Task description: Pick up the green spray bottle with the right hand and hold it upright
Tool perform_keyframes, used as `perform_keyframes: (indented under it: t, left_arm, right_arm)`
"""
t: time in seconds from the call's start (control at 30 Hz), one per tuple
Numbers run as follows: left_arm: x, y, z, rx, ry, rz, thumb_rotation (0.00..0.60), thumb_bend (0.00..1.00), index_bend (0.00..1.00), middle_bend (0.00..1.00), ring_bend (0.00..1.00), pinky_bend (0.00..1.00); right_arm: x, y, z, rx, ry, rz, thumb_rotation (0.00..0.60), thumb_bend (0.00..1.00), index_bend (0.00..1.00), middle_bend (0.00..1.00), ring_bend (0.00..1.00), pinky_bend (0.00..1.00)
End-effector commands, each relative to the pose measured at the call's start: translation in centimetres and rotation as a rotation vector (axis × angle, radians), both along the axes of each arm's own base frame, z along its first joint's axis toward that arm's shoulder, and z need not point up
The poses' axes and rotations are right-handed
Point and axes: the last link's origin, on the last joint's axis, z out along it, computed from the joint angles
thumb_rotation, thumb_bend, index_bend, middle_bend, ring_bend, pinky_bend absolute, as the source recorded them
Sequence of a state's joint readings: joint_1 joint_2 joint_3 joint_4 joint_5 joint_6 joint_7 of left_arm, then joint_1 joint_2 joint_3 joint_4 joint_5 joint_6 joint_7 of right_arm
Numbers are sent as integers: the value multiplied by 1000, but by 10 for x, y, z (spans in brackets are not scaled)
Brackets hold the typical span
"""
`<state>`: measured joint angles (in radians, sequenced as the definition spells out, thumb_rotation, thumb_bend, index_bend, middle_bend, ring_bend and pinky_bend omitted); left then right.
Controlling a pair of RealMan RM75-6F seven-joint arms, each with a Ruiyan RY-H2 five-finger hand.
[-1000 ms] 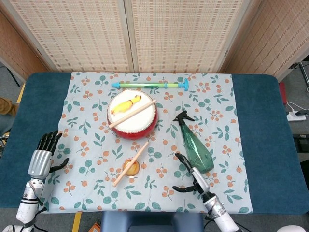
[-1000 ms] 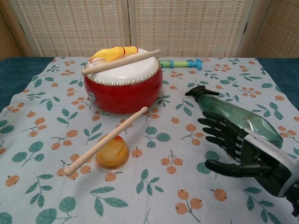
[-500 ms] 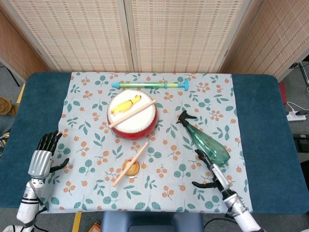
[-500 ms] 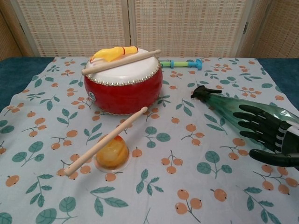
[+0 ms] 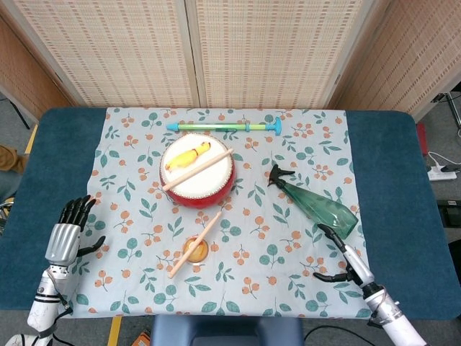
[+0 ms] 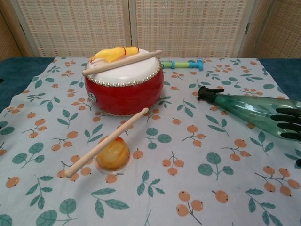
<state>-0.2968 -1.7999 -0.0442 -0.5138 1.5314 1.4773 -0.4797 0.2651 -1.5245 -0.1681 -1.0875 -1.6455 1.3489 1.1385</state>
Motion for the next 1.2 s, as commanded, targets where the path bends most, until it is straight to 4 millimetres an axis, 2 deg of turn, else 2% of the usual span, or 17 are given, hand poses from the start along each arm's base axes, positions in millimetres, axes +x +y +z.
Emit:
perform_keyframes:
  t: [0.03, 0.23, 0.43, 0.7, 0.8, 0.87, 1.07, 1.2]
  left_arm:
    - [0, 0, 0, 2, -1, -1, 600, 224, 0, 0, 0, 26]
    - [0, -1, 1, 8, -4, 1, 600, 224, 0, 0, 0, 26]
    - [-1, 0, 0, 5, -2, 9, 600, 223, 0, 0, 0, 26]
    - [-2, 0, 2, 14, -12, 12, 600, 224, 0, 0, 0, 26]
    - [-3, 0, 3, 15, -12, 14, 600, 224, 0, 0, 0, 26]
    - [-3, 1, 3, 15, -12, 16, 600, 224, 0, 0, 0, 26]
    - [-2, 1, 4, 13, -17, 4, 600, 224, 0, 0, 0, 26]
    - [-1, 1, 4, 8, -28, 0, 600, 223, 0, 0, 0, 27]
  right_arm:
    - [-9, -5, 7, -2, 44, -13, 600, 0, 0, 29, 0, 0]
    - [-24, -25, 20, -39, 139, -32, 600, 0, 0, 29, 0, 0]
    - [-29, -43, 30, -64, 161, -45, 600, 0, 0, 29, 0, 0]
    - [-31, -64, 26, -43, 186, -61, 600, 0, 0, 29, 0, 4]
    - [-23, -61, 25, -43, 186, -12, 600, 0, 0, 29, 0, 17]
    - [-15, -56, 33, -73, 182, 34, 600, 0, 0, 29, 0, 25]
    - [9, -45, 74, -177, 176, 101, 600, 0, 0, 29, 0, 50]
    - [27, -52, 99, -250, 187, 106, 600, 0, 0, 52, 0, 85]
